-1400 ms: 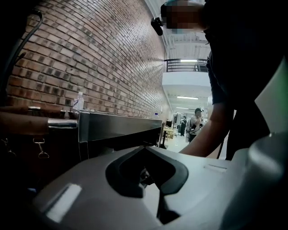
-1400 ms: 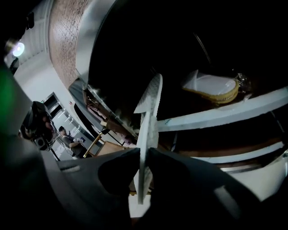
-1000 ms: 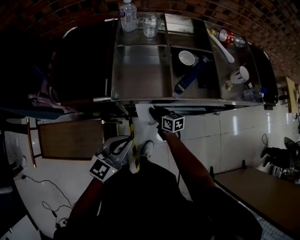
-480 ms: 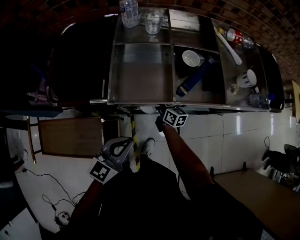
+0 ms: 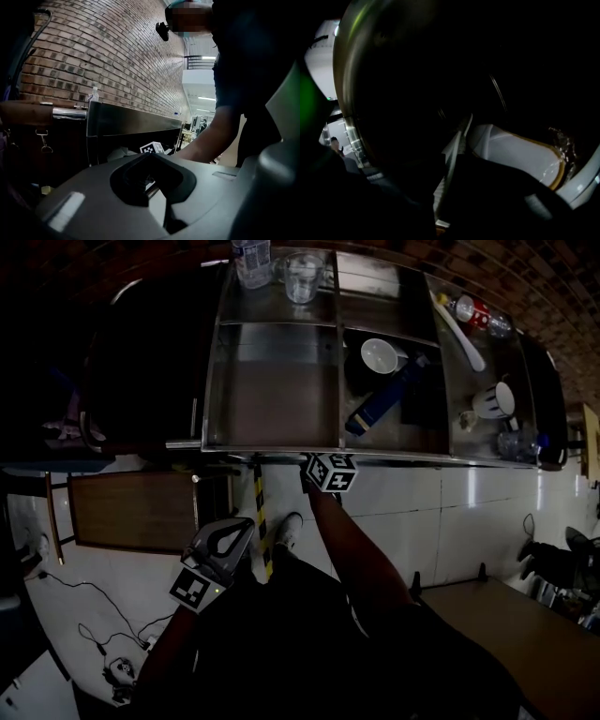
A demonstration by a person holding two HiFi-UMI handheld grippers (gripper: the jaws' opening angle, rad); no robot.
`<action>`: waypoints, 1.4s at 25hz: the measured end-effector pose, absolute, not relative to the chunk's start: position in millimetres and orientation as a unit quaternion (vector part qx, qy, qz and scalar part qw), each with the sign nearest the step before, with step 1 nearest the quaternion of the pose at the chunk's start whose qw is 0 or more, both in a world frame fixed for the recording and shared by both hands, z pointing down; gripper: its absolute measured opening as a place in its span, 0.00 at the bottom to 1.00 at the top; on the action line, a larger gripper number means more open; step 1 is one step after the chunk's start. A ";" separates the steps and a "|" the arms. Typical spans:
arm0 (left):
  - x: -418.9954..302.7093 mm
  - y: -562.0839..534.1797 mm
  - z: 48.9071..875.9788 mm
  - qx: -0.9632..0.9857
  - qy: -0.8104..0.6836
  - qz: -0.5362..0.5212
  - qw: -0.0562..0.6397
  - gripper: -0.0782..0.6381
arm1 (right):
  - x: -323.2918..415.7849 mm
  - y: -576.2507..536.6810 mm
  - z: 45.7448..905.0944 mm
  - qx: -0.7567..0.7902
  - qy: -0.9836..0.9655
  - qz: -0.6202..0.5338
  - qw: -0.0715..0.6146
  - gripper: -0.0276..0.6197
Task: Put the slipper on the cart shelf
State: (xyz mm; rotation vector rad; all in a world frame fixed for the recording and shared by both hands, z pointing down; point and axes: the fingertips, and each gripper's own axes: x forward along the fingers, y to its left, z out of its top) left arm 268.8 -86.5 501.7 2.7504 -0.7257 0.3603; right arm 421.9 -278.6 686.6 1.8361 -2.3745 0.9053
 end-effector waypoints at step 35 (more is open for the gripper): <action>199.1 -37.2 456.9 0.950 -0.283 0.078 0.104 0.11 | 330.8 -108.4 545.1 0.432 -0.888 0.125 0.096 0.43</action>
